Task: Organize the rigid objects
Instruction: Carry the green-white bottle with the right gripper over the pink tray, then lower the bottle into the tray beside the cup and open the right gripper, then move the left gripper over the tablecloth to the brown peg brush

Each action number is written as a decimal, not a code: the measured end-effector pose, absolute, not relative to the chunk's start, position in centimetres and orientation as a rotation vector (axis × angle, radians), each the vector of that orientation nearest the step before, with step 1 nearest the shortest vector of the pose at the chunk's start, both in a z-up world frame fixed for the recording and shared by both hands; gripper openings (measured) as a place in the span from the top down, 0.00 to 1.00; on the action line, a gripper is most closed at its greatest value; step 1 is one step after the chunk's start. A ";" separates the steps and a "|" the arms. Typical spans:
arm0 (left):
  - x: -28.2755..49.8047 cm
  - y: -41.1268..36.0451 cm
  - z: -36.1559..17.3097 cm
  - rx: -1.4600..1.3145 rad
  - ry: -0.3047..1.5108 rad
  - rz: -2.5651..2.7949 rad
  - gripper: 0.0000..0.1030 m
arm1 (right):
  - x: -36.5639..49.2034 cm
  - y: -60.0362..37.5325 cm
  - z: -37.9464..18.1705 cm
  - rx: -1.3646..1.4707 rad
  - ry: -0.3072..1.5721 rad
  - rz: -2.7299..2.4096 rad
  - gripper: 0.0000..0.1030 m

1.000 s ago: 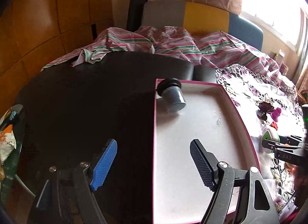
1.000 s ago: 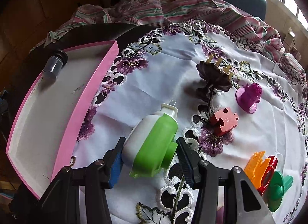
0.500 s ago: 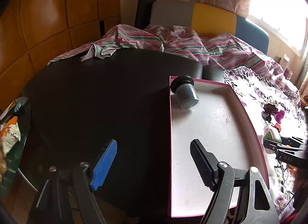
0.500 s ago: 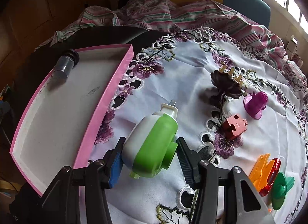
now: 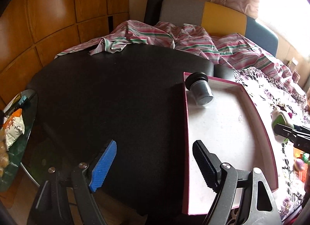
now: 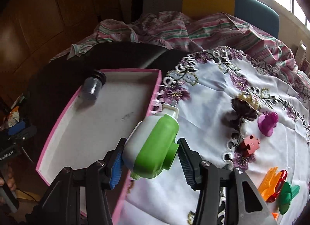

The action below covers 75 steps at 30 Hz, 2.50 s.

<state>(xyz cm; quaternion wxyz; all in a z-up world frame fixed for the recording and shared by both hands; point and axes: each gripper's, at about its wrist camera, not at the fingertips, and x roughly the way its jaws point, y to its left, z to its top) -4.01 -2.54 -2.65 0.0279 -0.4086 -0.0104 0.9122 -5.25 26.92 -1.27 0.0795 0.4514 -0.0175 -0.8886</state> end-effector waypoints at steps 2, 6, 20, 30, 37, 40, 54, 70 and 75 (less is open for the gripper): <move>-4.0 -2.9 -2.6 -1.263 -0.037 2.825 0.21 | -5.8 25.2 -1.1 1.334 -0.047 -2.616 0.49; -4.0 -3.4 -2.3 -1.248 -0.042 2.852 0.19 | -7.3 21.8 -1.4 1.336 -0.044 -2.548 0.49; -3.4 -5.9 -0.1 -1.158 0.010 3.032 0.15 | -10.7 13.9 -5.3 1.401 -0.055 -2.415 0.48; -2.9 -7.3 1.6 -1.096 0.040 3.114 0.12 | -9.4 15.0 -4.5 1.332 -0.115 -2.447 0.26; -2.5 -7.1 2.2 -1.073 0.062 3.133 0.12 | -8.6 15.9 -3.1 1.284 -0.124 -2.481 0.26; -2.5 -7.0 2.3 -1.070 0.065 3.129 0.12 | -8.4 16.4 -2.5 1.272 -0.127 -2.488 0.26; -2.1 -5.6 2.8 -1.047 0.102 3.106 0.08 | -7.0 19.3 -1.0 1.245 -0.119 -2.553 0.26; -2.8 1.6 2.6 -1.020 0.203 2.911 0.08 | -5.9 29.8 0.3 1.337 -0.110 -2.736 0.26; -3.2 4.4 2.5 -1.012 0.233 2.848 0.08 | -5.6 34.0 0.3 1.371 -0.117 -2.812 0.26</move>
